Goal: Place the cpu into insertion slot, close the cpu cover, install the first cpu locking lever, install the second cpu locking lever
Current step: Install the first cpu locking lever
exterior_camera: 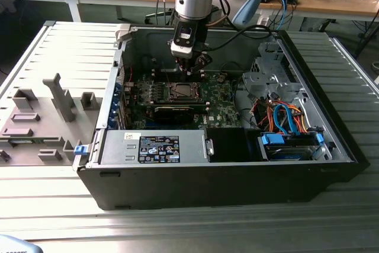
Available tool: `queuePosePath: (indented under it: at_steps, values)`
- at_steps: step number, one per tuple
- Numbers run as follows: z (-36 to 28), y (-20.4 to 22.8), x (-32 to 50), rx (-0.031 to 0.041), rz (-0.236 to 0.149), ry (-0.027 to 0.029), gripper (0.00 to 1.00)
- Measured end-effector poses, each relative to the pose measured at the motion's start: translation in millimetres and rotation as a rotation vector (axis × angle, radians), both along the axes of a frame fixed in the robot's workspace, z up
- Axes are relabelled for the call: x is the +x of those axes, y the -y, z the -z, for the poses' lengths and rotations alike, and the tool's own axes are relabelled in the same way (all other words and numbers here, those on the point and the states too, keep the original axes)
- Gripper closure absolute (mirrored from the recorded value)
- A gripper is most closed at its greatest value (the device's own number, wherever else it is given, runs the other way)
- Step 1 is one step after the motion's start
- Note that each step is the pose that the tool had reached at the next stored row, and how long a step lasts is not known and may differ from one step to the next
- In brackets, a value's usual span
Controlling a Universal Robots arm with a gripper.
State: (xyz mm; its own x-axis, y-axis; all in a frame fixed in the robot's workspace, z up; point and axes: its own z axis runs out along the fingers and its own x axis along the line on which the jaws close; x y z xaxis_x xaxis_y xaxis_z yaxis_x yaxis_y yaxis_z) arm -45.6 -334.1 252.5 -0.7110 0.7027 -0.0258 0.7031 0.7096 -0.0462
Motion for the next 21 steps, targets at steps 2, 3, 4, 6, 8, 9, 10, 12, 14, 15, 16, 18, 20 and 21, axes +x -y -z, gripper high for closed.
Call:
queuePosePath:
  at_steps: [2,3,4,6,8,9,10,12,14,15,16,18,20,21]
  values:
    - [0.0,0.0,0.0,0.0000,-0.002,0.0000,0.89]
    - [0.0,0.0,0.0,0.0000,-0.005,0.0000,0.89]
    - [0.0,0.0,0.0,0.0000,-0.006,0.0000,0.89]
    - [0.0,0.0,0.0,0.0000,-0.009,0.0000,0.89]
    - [0.0,0.0,0.0,0.0000,-0.011,0.0000,0.89]
    - [0.0,0.0,0.0,0.0000,-0.013,0.0000,0.89]
    - [0.0,0.0,0.0,0.0000,-0.015,0.0000,0.89]
    - [0.0,0.0,0.0,0.0000,-0.018,0.0000,0.89]
    - [0.0,0.0,0.0,0.0000,-0.022,0.0000,0.89]
    - [0.0,0.0,0.0,0.0000,-0.023,0.0000,0.89]
    - [0.0,0.0,0.0,0.0000,-0.025,0.0000,0.89]
    - [0.0,0.0,0.0,0.0000,-0.028,0.0000,0.89]
    - [0.0,0.0,0.0,0.0000,-0.031,0.0000,0.89]
    - [0.0,0.0,0.0,0.0000,-0.033,0.0000,0.89]
